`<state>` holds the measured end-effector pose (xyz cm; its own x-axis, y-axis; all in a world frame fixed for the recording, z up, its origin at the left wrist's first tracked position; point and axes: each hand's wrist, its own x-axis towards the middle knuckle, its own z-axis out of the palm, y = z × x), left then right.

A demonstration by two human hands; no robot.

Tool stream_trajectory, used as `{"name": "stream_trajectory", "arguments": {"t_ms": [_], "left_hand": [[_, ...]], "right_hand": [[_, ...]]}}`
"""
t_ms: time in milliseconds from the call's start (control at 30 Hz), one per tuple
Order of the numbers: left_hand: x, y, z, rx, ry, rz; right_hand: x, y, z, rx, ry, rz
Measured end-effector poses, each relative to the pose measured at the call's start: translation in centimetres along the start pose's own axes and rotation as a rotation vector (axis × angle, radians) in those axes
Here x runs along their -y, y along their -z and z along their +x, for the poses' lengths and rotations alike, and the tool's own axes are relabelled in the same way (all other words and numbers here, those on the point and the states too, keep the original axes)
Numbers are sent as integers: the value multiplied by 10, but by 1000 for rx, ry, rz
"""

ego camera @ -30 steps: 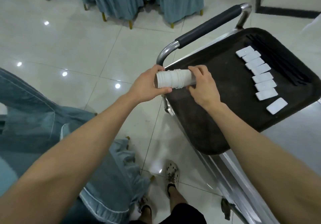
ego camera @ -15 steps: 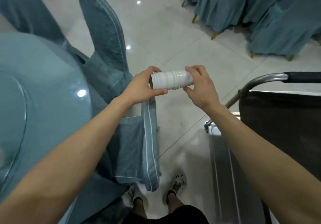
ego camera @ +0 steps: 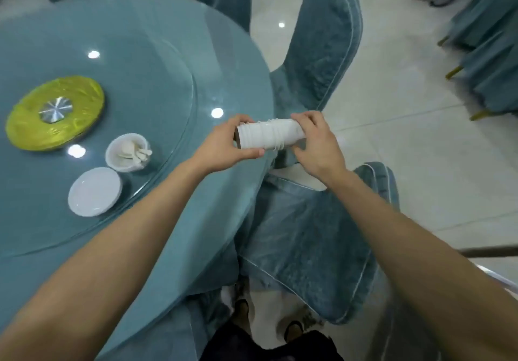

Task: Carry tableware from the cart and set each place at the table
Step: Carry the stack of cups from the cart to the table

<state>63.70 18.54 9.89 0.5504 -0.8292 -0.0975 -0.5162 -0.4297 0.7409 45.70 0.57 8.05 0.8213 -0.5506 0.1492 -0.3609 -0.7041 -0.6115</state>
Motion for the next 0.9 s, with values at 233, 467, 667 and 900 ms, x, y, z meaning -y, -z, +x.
{"name": "stream_trajectory", "arguments": {"t_ms": [233,467,667,900], "left_hand": [[88,87,-46,-151,145,-26],[163,174,-88,-328,287,-66],[211,234,-120,-568,356,-145],[255,289,-147,-791,378,-152]], "right_hand": [[93,-88,52,138,132,31],[188,-177,102,249,279,69],[268,-238,136,338,309,108],[352,-306,158,489,344,77]]}}
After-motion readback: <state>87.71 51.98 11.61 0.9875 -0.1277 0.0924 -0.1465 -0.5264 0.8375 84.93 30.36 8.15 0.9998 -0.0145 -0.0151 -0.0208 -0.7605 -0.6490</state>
